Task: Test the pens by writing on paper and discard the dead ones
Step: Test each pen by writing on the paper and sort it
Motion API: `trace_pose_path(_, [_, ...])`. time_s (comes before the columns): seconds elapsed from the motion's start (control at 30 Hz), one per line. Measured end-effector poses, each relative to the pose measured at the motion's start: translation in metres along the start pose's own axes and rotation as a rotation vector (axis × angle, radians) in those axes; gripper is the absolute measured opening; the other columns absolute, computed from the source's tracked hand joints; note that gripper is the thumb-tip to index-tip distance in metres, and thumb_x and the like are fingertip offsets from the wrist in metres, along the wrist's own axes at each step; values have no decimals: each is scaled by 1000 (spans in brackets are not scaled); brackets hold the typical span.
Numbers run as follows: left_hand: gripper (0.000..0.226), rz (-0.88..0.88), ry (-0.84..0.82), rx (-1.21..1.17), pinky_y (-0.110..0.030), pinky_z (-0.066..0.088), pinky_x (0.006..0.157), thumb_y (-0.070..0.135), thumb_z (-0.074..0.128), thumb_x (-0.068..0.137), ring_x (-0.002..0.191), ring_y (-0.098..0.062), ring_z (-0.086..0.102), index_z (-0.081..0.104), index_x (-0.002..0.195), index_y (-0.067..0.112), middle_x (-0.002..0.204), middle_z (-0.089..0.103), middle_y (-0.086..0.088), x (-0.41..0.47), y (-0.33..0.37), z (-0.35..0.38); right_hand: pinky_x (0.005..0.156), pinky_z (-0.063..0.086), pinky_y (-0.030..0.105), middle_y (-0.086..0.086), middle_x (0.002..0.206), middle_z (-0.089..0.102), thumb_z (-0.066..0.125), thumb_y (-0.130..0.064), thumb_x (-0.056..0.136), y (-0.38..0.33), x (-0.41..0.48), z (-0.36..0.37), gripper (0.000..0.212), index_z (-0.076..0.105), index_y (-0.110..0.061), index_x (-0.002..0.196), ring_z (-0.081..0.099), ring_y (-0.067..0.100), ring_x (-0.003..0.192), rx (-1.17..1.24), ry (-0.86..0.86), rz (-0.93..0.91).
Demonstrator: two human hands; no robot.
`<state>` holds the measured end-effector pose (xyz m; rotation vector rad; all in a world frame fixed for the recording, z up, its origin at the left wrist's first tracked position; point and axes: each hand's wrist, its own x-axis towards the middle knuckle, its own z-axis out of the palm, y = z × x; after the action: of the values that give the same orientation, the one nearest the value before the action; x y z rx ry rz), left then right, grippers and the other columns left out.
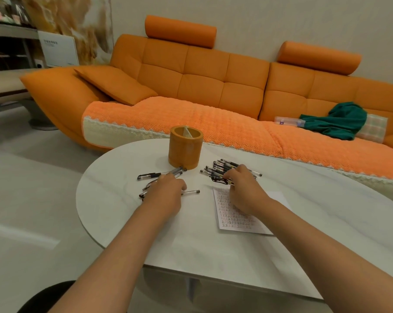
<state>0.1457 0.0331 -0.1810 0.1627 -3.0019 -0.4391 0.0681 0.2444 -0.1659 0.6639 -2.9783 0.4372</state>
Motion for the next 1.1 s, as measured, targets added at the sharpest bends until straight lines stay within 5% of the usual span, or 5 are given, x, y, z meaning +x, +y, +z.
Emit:
trace_pose_path(0.37, [31, 56, 39, -41, -31, 46, 91, 16, 55, 97, 118, -17, 47, 63, 122, 31, 118, 58, 3, 4, -1, 5, 94, 43, 37, -4, 120, 63, 64, -27, 90, 0, 32, 8, 39, 63, -31, 130, 56, 22, 115, -186, 93, -89])
trace_pose_path(0.5, [26, 22, 7, -6, -32, 50, 90, 19, 56, 95, 111, -17, 52, 64, 116, 31, 117, 56, 2, 4, -3, -1, 103, 38, 41, -6, 118, 64, 60, -16, 85, 4, 28, 5, 44, 63, -30, 126, 56, 20, 117, -203, 53, -91])
trace_pose_path(0.63, [27, 22, -47, -14, -33, 52, 89, 14, 55, 94, 105, -14, 54, 65, 108, 34, 112, 58, 5, 4, -4, -6, 91, 48, 38, -3, 112, 66, 58, -7, 87, 7, 30, 3, 39, 67, -25, 121, 61, 25, 105, -137, 98, -98])
trace_pose_path(0.93, [22, 135, 38, -201, -36, 51, 91, 23, 51, 101, 107, -12, 54, 67, 111, 34, 112, 58, 9, 8, 17, -7, 95, 47, 36, -4, 122, 61, 51, -7, 92, 3, 7, -7, 40, 64, -24, 126, 56, 19, 112, 44, 132, -182])
trace_pose_path(1.1, [19, 245, 90, -304, -30, 48, 87, 26, 54, 101, 103, -8, 51, 67, 113, 33, 108, 57, 13, 6, 44, -3, 85, 45, 25, -9, 117, 67, 53, -22, 94, 1, -20, -20, 36, 66, -27, 127, 54, 3, 97, 122, 68, -253])
